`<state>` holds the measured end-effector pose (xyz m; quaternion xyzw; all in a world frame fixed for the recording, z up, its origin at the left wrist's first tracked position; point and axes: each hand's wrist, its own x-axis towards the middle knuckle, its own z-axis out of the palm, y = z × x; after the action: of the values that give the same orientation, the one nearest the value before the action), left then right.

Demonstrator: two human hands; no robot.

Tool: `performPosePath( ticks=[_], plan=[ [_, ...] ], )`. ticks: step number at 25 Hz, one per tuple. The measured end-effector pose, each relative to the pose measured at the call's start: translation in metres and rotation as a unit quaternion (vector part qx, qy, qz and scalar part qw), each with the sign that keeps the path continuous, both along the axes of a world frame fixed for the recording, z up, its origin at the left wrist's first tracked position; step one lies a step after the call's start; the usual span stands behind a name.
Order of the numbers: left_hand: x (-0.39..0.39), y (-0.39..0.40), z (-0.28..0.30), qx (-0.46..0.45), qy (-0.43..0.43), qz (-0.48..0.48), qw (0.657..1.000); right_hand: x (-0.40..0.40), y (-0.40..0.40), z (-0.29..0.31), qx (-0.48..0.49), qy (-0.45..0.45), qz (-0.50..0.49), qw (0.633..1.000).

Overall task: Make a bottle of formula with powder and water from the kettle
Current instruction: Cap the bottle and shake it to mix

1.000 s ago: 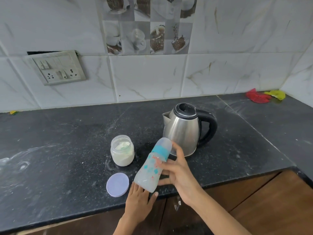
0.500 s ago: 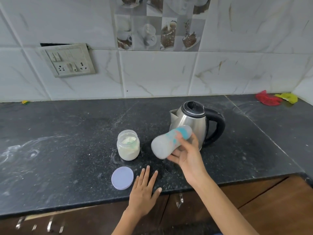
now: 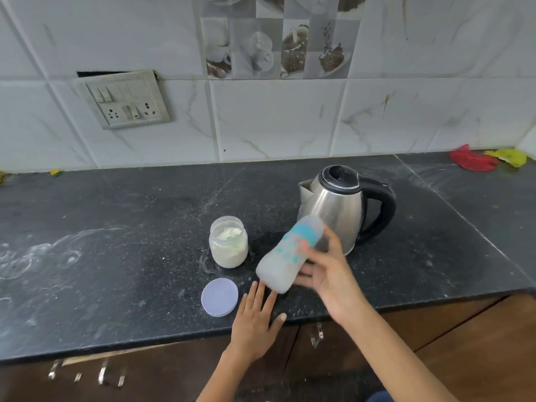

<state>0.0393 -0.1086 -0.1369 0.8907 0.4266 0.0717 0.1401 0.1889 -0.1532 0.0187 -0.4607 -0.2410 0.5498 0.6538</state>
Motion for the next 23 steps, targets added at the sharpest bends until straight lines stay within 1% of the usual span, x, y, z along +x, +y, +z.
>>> performPosePath(
  ticks=[1,2,3,5,6,8,9,10,12,13,14,16,17,20,21,22,23],
  plan=[
    [0.001,0.000,0.000,-0.006,0.014,-0.003,1.000,0.007,0.002,0.001,0.012,0.029,-0.037,0.999],
    [0.002,0.000,0.004,-0.004,0.027,0.004,1.000,0.010,0.002,0.002,0.015,0.042,-0.051,0.998],
    [0.001,0.000,0.009,-0.013,0.042,0.010,0.999,0.008,0.000,0.003,0.011,0.036,-0.032,0.999],
    [-0.001,-0.001,0.007,-0.064,0.062,0.020,0.996,-0.001,-0.006,0.001,-0.016,-0.007,0.023,1.000],
    [-0.002,-0.001,0.007,-0.077,0.067,0.020,0.995,0.000,-0.006,-0.002,-0.013,-0.017,0.022,1.000],
    [-0.003,-0.001,0.006,-0.083,0.064,0.018,0.994,0.009,-0.003,-0.003,0.014,0.015,-0.038,0.999],
    [-0.002,-0.001,0.007,-0.082,0.062,0.020,0.994,0.012,-0.003,-0.001,0.019,0.034,-0.054,0.998],
    [-0.002,-0.001,0.009,-0.080,0.060,0.023,0.995,0.010,-0.004,0.001,0.014,0.039,-0.041,0.998],
    [-0.003,-0.002,0.007,-0.066,0.053,0.015,0.996,-0.001,-0.011,0.002,-0.013,0.006,0.024,1.000],
    [-0.004,-0.002,0.007,-0.062,0.053,0.008,0.997,-0.004,-0.012,0.003,-0.016,-0.009,0.033,0.999],
    [-0.004,-0.001,0.008,-0.051,0.048,0.004,0.998,0.001,-0.008,0.001,-0.007,-0.001,0.012,1.000],
    [-0.001,0.000,0.001,0.028,0.018,-0.001,0.999,0.012,-0.002,0.005,0.018,0.042,-0.060,0.997],
    [-0.001,-0.001,0.001,0.018,0.021,-0.008,1.000,0.013,-0.002,0.009,0.020,0.049,-0.063,0.997],
    [-0.002,-0.002,0.003,0.009,0.000,0.002,1.000,-0.005,-0.017,0.009,-0.005,-0.033,0.045,0.998],
    [-0.002,-0.001,0.004,0.008,0.002,0.004,1.000,-0.007,-0.019,0.009,-0.007,-0.045,0.051,0.998],
    [-0.003,-0.001,0.004,0.011,0.002,0.000,1.000,0.001,-0.015,0.006,0.003,-0.025,0.024,0.999],
    [-0.002,0.000,0.003,0.015,0.008,-0.004,1.000,0.007,-0.011,0.005,0.017,0.013,-0.018,1.000]
  ],
)
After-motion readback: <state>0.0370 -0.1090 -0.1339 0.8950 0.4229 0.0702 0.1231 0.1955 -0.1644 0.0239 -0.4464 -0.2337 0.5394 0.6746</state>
